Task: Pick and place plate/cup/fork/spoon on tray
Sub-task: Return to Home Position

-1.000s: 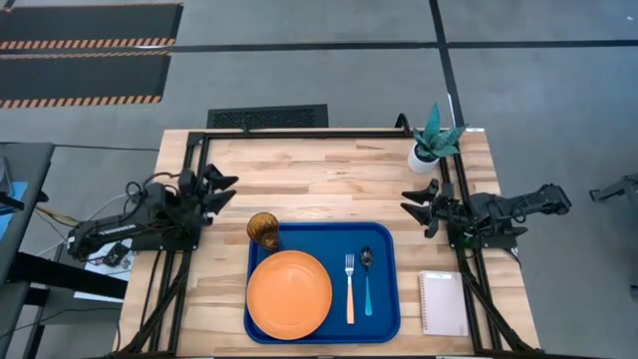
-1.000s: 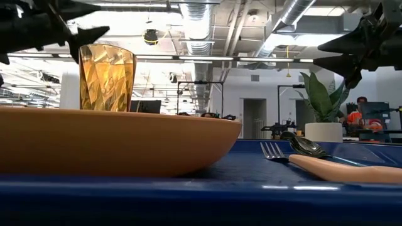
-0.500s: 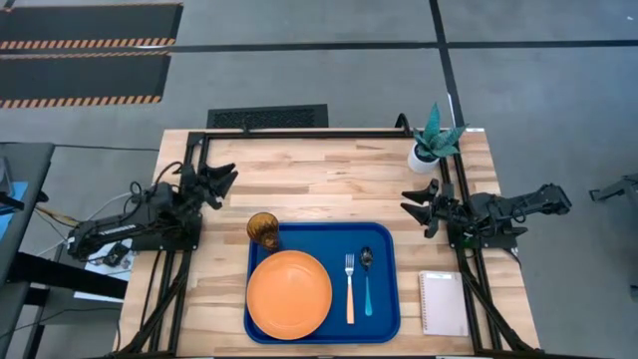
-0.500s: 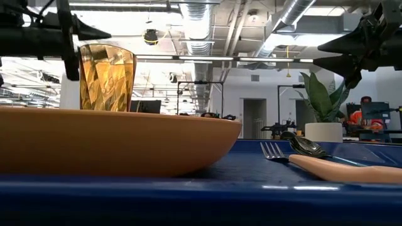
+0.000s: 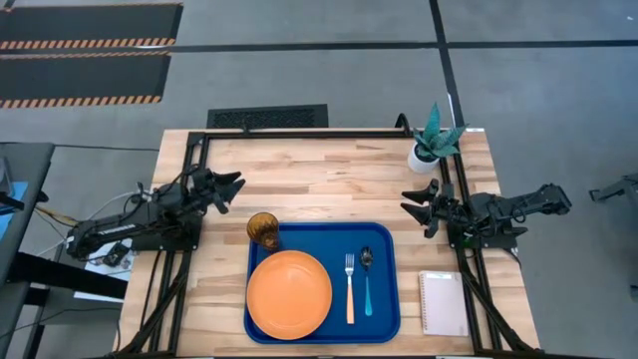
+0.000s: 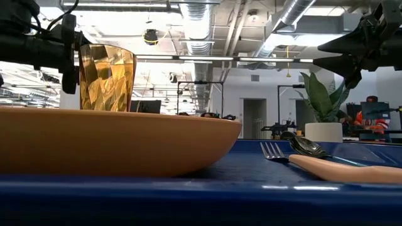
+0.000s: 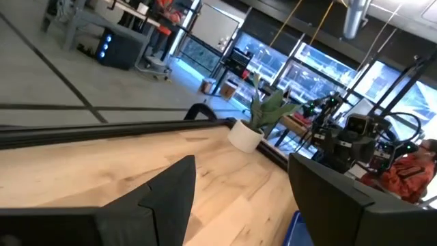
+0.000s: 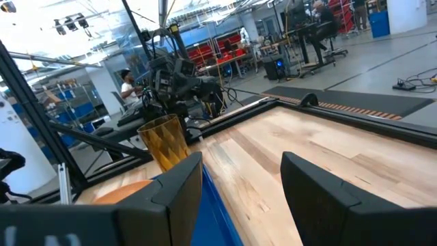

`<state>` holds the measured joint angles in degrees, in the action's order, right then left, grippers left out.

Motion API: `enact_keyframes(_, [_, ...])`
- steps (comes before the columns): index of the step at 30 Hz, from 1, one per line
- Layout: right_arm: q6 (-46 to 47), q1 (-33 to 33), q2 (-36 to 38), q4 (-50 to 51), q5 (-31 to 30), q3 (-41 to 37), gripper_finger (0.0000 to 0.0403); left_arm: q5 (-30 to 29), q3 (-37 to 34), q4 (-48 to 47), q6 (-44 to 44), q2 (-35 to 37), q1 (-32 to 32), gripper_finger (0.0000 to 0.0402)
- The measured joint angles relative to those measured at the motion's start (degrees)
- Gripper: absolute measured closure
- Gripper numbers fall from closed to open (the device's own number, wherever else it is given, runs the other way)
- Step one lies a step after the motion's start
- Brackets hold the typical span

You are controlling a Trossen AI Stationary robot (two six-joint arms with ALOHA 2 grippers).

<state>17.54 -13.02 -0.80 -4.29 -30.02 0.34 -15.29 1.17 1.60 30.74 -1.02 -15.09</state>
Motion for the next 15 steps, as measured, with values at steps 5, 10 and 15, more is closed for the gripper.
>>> enact_keyframes(5, [0.0,0.0,0.0,0.0,0.0,0.0,0.0182,0.0,0.07,-0.21,0.17,0.0,0.0,0.0178])
enact_keyframes(10, [0.0,0.0,0.0,-0.01,0.0,0.0,0.0182,0.0,0.11,-0.35,0.24,0.0,0.0,0.0178])
enact_keyframes(15, [0.0,0.0,0.0,-0.02,0.0,-0.02,0.0182,-0.01,0.17,-0.45,0.28,0.0,0.0,0.0178])
